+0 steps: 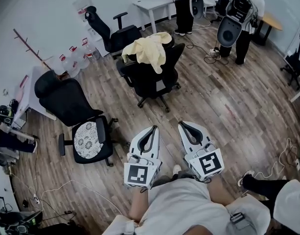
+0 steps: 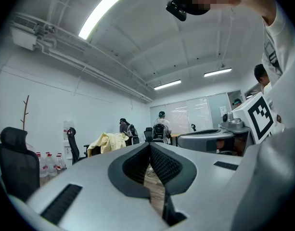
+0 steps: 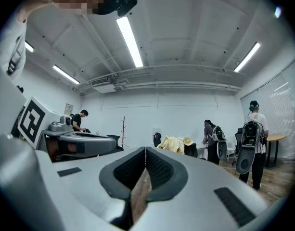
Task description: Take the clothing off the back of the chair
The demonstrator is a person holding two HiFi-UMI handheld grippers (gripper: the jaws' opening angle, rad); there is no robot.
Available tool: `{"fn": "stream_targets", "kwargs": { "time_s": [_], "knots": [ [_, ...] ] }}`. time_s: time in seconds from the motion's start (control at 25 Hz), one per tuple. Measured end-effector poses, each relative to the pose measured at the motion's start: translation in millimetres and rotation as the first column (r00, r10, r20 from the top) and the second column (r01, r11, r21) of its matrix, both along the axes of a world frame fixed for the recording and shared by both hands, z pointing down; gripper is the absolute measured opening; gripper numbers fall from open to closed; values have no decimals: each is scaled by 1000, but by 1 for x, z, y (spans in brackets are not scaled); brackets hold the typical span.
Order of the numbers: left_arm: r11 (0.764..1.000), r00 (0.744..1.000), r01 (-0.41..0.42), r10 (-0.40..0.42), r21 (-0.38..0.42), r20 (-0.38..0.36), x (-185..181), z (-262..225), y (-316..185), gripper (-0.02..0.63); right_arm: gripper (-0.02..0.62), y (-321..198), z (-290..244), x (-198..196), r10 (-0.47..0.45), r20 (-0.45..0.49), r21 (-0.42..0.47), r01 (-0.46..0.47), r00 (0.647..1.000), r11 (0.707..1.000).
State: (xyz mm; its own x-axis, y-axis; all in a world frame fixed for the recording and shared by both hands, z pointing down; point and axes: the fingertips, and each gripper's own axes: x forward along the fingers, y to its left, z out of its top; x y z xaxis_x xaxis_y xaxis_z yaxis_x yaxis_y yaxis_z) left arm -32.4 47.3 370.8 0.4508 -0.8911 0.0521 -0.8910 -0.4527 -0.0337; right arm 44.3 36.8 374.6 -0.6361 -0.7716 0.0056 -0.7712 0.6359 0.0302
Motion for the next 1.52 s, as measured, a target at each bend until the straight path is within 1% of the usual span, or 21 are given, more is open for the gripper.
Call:
{"fn": "stream_targets", "kwargs": {
  "time_s": [0.16, 0.48, 0.64, 0.84, 0.96, 1.08, 1.28, 1.52],
  "knots": [
    [1000, 999, 28, -28, -14, 17, 1, -3, -12, 18, 21, -12, 0, 3, -10, 9, -5, 11, 1000, 1000],
    [999, 999, 38, -38, -6, 9, 2, 3, -37, 18, 21, -40, 2, 1, -33, 5, -6, 33, 999, 999],
    [999, 999, 41, -41, -11, 17, 1, 1, -55, 18, 21, -57, 2, 0, -30, 7, -4, 30, 1000, 1000],
    [1000, 999, 31, -31, 0, 9, -5, 3, -79, 18, 21, -80, 5, -8, -27, 2, -5, 27, 1000, 1000],
    [999, 999, 34, -34, -11, 12, -12, 4, -94, 18, 21, -95, 6, -14, -26, -3, -11, 26, 1000, 1000],
    [1000, 1000, 19, -19, -10, 1, -17, 8, -108, 18, 21, -109, 7, -22, -24, -6, -14, 24, 1000, 1000],
    [1000, 1000, 5, -5, -13, -9, -25, 13, -135, 18, 21, -136, 11, -29, -7, -13, -17, 7, 1000, 1000],
    [1000, 1000, -6, 6, -13, -7, -40, 7, -163, 18, 21, -161, 10, -42, 15, -22, -24, -15, 1000, 1000]
  ]
}}
